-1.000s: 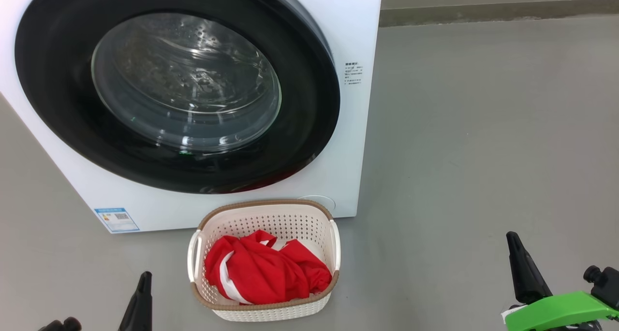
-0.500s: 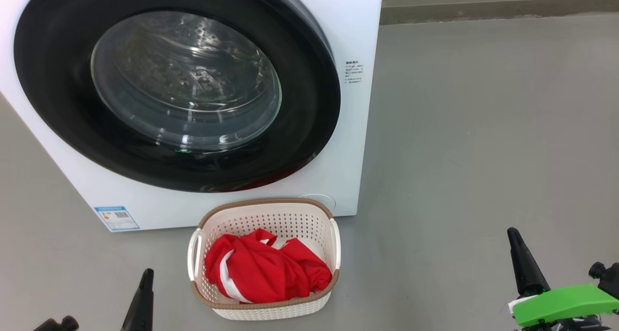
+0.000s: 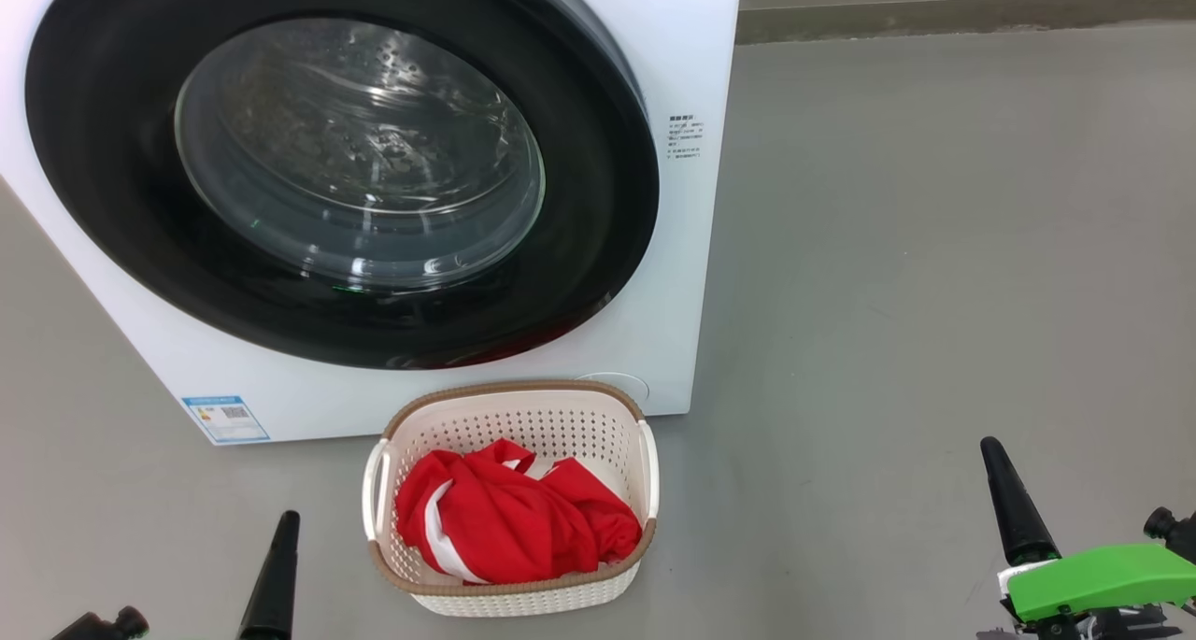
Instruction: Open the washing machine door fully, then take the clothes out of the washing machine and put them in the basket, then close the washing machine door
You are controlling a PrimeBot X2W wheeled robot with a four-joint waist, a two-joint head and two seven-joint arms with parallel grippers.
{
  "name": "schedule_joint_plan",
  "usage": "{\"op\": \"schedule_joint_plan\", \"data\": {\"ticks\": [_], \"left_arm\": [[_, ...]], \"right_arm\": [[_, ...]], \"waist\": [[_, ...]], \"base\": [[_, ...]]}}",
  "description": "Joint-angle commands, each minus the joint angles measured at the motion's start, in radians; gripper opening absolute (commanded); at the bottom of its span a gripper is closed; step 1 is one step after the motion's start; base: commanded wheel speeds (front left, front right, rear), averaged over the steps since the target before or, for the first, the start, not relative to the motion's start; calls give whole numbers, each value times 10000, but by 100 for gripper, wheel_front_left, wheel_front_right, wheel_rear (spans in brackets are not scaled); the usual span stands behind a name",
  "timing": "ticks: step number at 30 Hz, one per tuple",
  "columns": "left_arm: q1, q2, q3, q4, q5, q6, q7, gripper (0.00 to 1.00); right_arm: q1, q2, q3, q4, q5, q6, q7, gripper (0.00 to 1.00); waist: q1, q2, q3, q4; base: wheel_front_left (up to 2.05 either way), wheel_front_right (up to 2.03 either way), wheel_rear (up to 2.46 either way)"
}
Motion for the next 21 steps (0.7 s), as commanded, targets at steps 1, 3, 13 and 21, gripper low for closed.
{"op": "schedule_joint_plan", "data": {"ticks": [1,3,13,21], "left_arm": [[-476,96,290,-168,-305,-48,94,0],[-504,89,301,-152,-533,-49,151,0],[-658,55,358,-64,-1786,-55,467,0],[-769,29,399,-1,-2697,-59,697,0]], "right_arm": [[-599,-189,93,-214,340,0,77,0],[-630,-193,89,-197,576,0,137,0],[-801,-217,63,-99,1873,-3,465,0],[-925,-233,44,-28,2814,-6,705,0]], "waist": [[-1,0,5,2],[-1,0,11,3],[-1,0,46,13],[-1,0,71,20]], "base": [[0,0,0],[0,0,0],[0,0,0],[0,0,0]]}}
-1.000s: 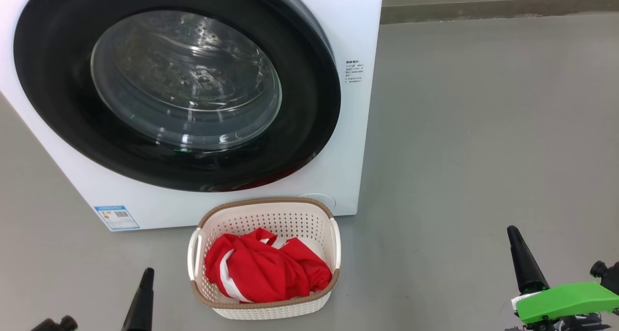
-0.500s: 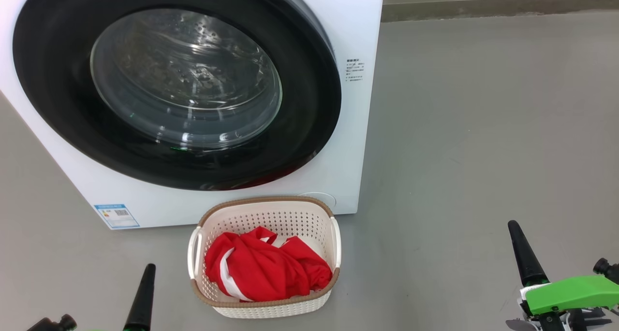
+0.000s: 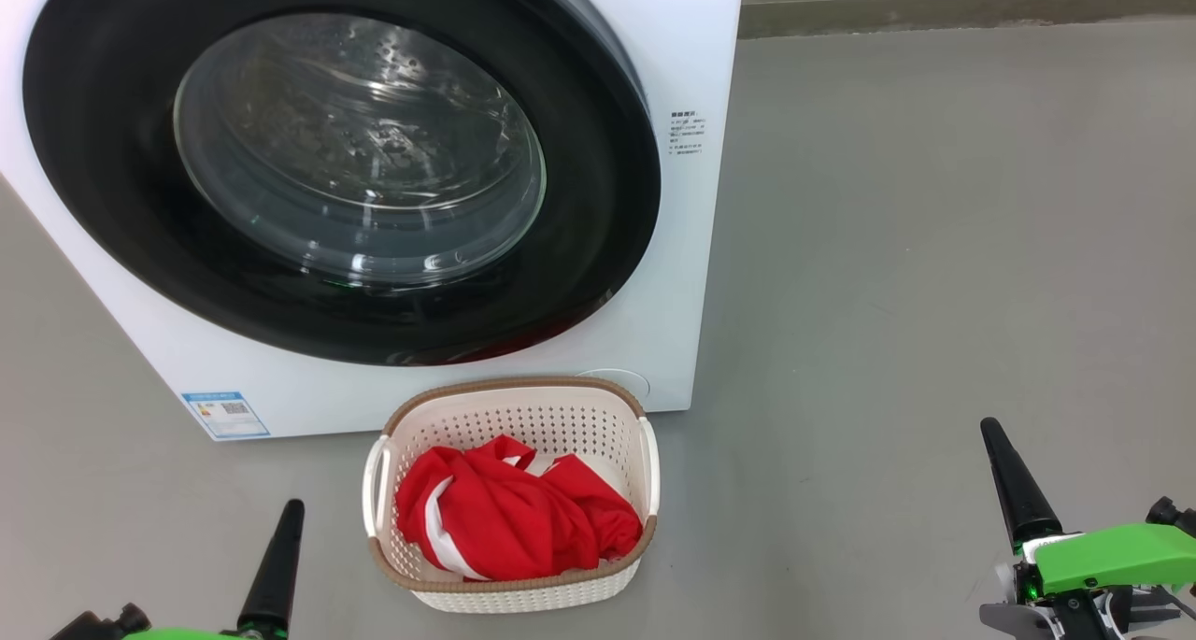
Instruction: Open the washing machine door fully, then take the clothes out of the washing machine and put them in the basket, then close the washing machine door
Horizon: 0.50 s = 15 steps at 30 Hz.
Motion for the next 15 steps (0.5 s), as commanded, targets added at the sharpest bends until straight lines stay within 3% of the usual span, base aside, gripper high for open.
{"op": "schedule_joint_plan", "data": {"ticks": [1,15], "left_arm": [[-520,72,334,-169,-344,-60,91,0],[-701,31,401,-66,-1821,-67,463,0]], "right_arm": [[-499,-187,152,-222,374,-4,77,0],[-701,-211,118,-106,1899,-8,468,0]], "waist": [[0,0,5,2],[0,0,47,13]], "base": [[0,0,0],[0,0,0]]}}
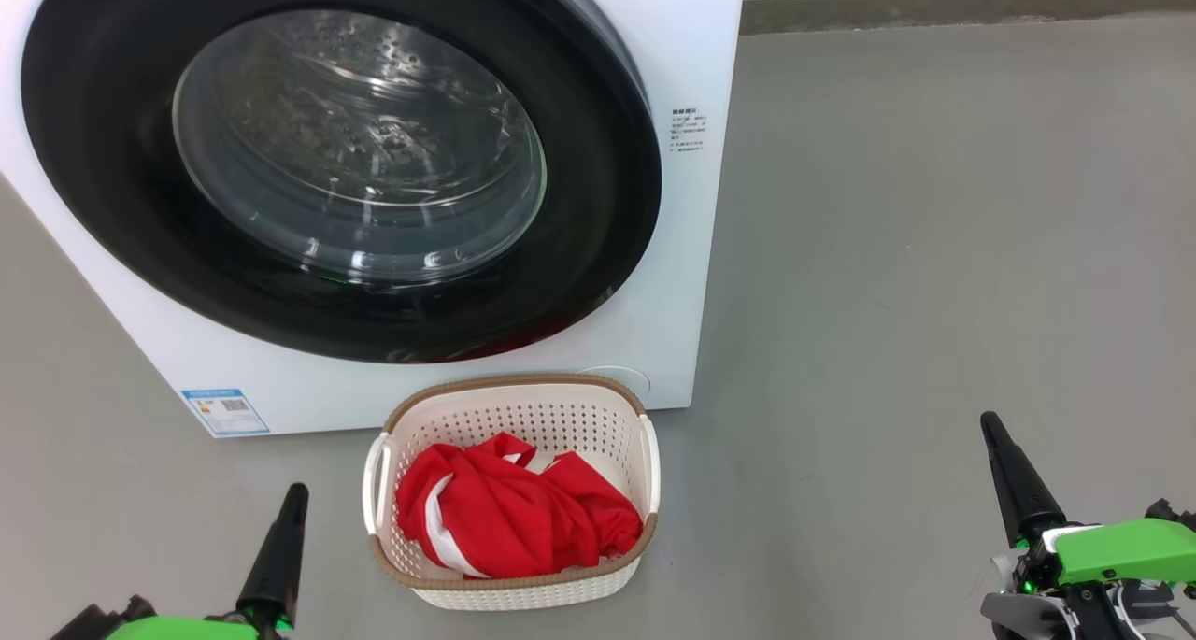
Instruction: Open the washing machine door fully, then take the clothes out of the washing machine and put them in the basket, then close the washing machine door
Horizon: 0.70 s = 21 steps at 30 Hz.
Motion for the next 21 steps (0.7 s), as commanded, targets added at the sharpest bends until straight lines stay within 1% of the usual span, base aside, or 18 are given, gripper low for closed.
{"op": "schedule_joint_plan", "data": {"ticks": [1,4,21], "left_arm": [[-432,90,358,-186,-299,-68,93,0],[-468,81,372,-165,-595,-69,168,0],[-468,81,370,-166,-596,-69,167,0]], "right_arm": [[-567,-173,165,-222,279,-7,101,0],[-607,-177,157,-199,583,-7,180,0],[-610,-155,126,-197,557,-7,205,0]], "waist": [[0,0,3,1],[0,0,11,3],[0,0,11,3]], "base": [[0,0,0],[0,0,0],[0,0,0]]}}
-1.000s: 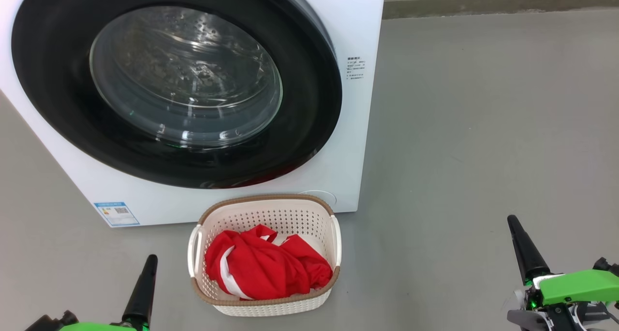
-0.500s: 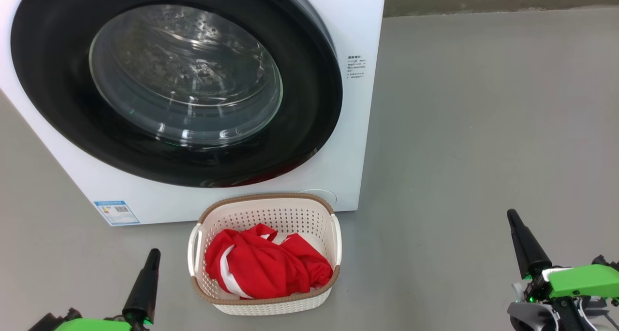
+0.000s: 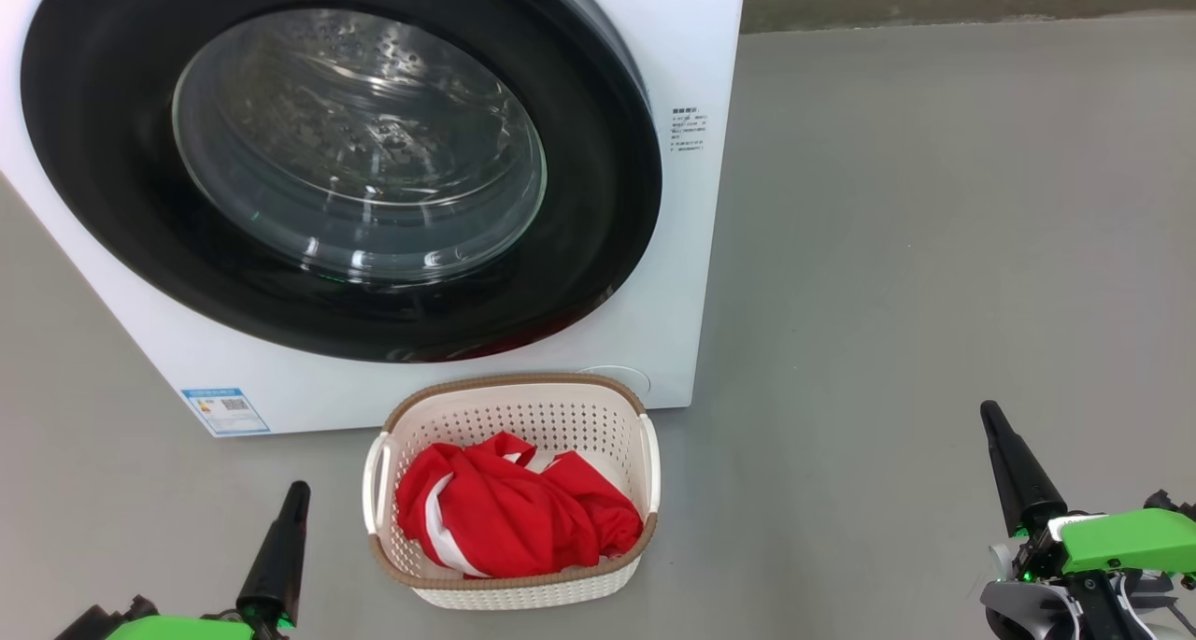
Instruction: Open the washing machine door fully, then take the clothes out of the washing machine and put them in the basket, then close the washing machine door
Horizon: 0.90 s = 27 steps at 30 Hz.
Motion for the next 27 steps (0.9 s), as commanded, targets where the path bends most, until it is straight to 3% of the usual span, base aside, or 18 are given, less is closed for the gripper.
{"op": "schedule_joint_plan", "data": {"ticks": [1,27], "left_arm": [[-415,108,353,-196,-68,-69,36,0],[-415,108,352,-197,-69,-69,35,0]], "right_arm": [[-419,-148,157,-249,52,-7,65,0],[-422,-124,122,-247,23,-7,93,0]], "waist": [[0,0,0,0],[0,0,0,0]], "base": [[0,0,0],[0,0,0]]}}
